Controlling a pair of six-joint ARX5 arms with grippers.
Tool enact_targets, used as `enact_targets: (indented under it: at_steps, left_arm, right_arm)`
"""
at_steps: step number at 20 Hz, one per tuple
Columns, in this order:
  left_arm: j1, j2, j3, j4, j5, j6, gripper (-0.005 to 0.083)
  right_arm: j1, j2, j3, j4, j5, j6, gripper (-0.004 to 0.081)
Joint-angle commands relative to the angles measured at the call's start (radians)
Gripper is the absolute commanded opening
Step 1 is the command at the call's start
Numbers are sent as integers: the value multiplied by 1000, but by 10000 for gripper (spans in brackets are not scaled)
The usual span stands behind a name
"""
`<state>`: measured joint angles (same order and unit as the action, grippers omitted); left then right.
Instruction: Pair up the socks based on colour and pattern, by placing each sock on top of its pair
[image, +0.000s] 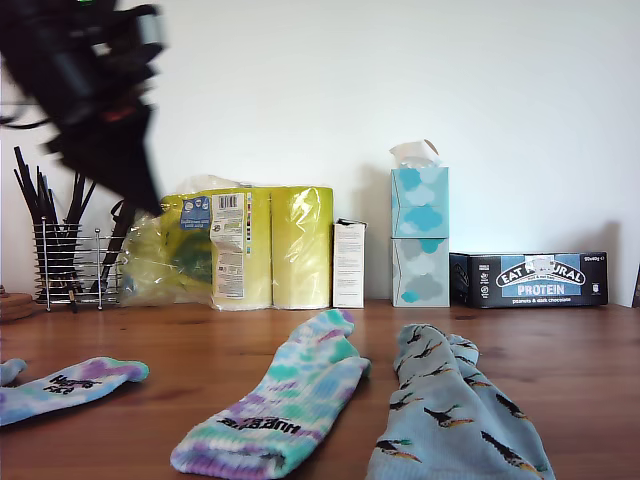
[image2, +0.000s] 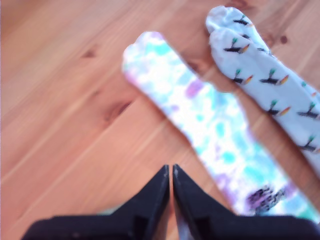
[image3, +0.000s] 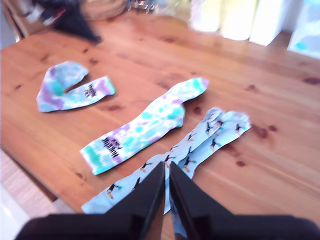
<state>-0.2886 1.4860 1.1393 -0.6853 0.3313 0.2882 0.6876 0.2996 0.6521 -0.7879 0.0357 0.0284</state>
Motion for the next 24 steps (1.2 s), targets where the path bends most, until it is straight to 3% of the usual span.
enact_targets:
  at_steps: [1,2,3,5,6,7,11,19,21,24]
  left_arm:
    - [-2,45,-25,-1,4,-8,-15]
    - [-2,68,-25,3,-2,-8,23]
    - [-2,89,-25,8,-25,-8,119]
    - [-15,143,-25,58,-98,-29,411]
    - [-19,169,-25,79,-139,-42,504]
    - [-19,198,-24,93,-168,-53,537]
    - [-16,288,-24,132,-291,-54,535]
    - [40,388,-24,159,-288,-57,523]
    - [51,390,-24,159,-267,-61,417]
    - [57,390,-24,147,-227,-60,140]
  right_arm:
    - [-3,1,-10,3,21,-11,-13]
    - [-3,2,-10,2,31,-32,-13]
    - [-3,3,-10,1,31,-57,-13]
    - [-3,5,-10,2,31,-75,-13]
    - [-3,5,-10,2,35,-91,-13]
    - [-3,5,-10,2,35,-98,-13]
    - [-3,5,-10,2,35,-127,-13]
    - [-3,5,-10,3,46,-142,-13]
    - [-3,5,-10,3,46,-142,-13]
    - [-3,5,-10,8,47,-142,-13]
